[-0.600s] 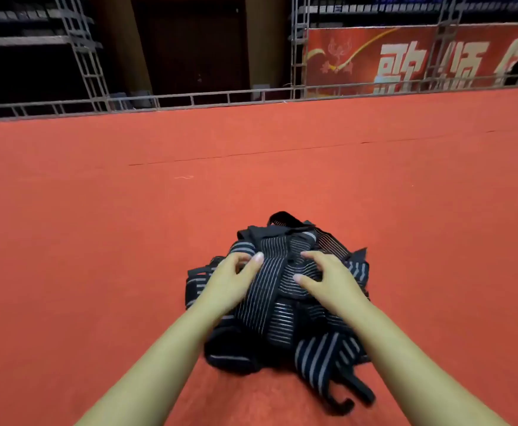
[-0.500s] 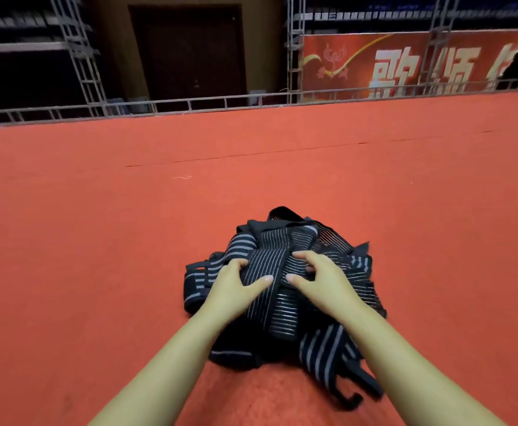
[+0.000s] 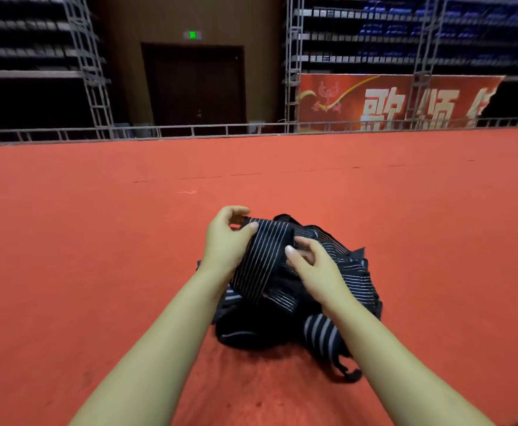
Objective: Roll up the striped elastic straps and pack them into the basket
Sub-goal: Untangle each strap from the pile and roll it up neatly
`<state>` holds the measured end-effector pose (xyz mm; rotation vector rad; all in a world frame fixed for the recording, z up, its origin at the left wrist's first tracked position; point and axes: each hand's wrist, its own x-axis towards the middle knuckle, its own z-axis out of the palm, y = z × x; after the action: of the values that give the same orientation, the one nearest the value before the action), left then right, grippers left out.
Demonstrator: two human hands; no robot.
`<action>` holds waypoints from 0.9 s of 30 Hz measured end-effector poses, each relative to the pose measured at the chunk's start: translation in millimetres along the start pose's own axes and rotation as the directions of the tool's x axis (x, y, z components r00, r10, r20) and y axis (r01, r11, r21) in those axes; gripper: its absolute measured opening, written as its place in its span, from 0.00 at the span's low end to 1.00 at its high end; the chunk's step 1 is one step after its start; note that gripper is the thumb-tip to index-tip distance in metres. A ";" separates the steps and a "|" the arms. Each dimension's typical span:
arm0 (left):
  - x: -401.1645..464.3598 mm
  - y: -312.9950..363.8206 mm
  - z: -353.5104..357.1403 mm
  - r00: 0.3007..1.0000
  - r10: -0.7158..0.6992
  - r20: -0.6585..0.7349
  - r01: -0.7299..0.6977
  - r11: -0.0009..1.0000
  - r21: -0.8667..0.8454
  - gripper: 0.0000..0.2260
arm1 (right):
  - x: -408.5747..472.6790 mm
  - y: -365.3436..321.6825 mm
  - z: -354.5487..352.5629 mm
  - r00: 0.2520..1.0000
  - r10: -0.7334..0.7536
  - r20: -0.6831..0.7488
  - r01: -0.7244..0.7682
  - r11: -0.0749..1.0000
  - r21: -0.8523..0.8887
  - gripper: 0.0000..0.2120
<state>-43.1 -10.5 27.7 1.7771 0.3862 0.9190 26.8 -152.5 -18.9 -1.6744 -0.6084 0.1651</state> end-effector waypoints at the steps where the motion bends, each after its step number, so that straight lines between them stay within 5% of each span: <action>1: 0.0 13.0 -2.0 1.000 0.025 0.001 -0.025 0.999 -0.024 0.08 | -4.7 -9.1 -0.1 0.999 -0.048 0.000 0.048 0.998 0.038 0.18; 6: -5.7 73.0 -11.2 1.000 0.017 -0.007 -0.018 0.980 -0.197 0.08 | -34.6 -59.9 -8.1 0.971 -0.233 0.054 0.228 0.970 0.084 0.22; 11: -22.6 104.8 -30.3 0.999 0.019 0.026 -0.011 0.958 -0.285 0.05 | -63.6 -89.0 -13.6 0.953 -0.291 -0.087 0.303 0.930 0.208 0.25; 17: -63.1 108.8 -60.0 0.999 -0.012 0.039 0.026 0.924 -0.382 0.09 | -88.0 -115.4 -27.0 0.942 -0.328 -0.075 0.336 0.905 0.260 0.15; 21: -93.5 103.5 -69.6 0.998 0.000 0.058 0.022 0.924 -0.382 0.07 | -86.6 -100.1 -22.2 0.995 -0.042 0.089 0.002 0.916 0.400 0.16; 24: -117.6 91.6 -69.8 0.978 -0.030 0.205 0.092 0.950 -0.297 0.07 | -72.9 -69.9 -9.6 0.943 0.230 0.240 -0.324 0.798 0.509 0.25; 27: -133.3 62.7 -66.4 0.946 -0.102 0.308 0.157 0.975 -0.158 0.04 | -54.7 -40.2 -0.2 0.932 0.298 0.206 -0.359 0.686 0.632 0.28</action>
<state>-189.5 -77.6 41.2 1.6684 0.2139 0.5611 -31.5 -175.8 6.9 -1.0540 -0.2445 0.6495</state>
